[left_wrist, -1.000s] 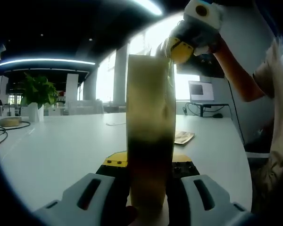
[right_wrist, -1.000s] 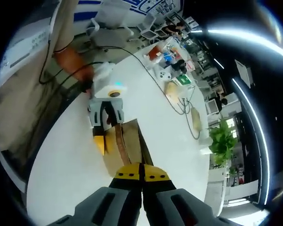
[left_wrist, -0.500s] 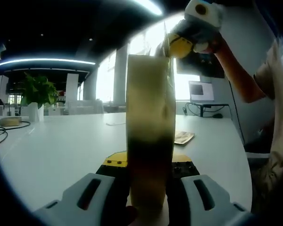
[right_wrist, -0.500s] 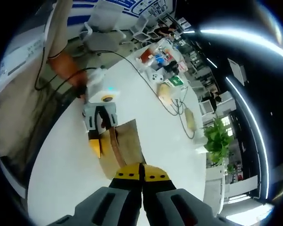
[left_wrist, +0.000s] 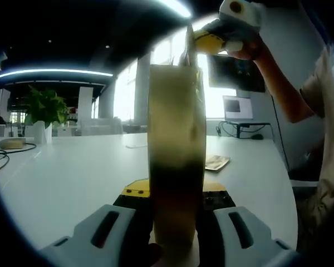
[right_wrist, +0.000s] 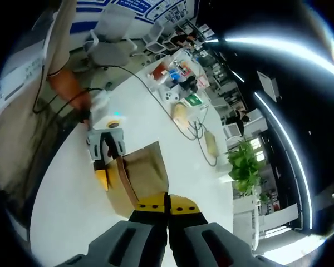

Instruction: Extract single mask from mask box in order stack masks on table

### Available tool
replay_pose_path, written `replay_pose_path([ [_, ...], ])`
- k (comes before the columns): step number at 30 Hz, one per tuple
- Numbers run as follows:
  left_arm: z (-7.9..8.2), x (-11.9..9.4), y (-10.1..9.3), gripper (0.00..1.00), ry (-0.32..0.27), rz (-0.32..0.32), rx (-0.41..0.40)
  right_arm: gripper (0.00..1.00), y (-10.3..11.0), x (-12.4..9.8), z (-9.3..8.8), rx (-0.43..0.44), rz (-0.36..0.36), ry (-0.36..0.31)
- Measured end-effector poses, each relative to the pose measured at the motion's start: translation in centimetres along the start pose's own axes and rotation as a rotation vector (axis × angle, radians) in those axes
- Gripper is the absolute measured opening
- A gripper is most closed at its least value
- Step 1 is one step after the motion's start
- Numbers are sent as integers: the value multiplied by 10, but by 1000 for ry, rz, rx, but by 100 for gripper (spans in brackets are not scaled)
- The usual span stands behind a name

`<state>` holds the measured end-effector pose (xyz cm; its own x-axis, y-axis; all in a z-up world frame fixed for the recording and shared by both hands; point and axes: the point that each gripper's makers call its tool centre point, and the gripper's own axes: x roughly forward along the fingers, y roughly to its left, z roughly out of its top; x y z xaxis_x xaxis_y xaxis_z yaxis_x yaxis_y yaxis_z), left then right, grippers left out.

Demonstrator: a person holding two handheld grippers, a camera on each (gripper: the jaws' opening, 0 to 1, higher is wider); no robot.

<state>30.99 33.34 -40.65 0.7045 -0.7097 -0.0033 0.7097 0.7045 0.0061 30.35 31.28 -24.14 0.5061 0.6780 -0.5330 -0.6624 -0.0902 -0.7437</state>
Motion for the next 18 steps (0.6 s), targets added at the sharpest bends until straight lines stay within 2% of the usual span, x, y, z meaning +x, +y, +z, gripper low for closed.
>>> replay_pose_path([
  [18,0,0,0,20,2,-2,2,0,-27,-23,9,-6,-110,-23],
])
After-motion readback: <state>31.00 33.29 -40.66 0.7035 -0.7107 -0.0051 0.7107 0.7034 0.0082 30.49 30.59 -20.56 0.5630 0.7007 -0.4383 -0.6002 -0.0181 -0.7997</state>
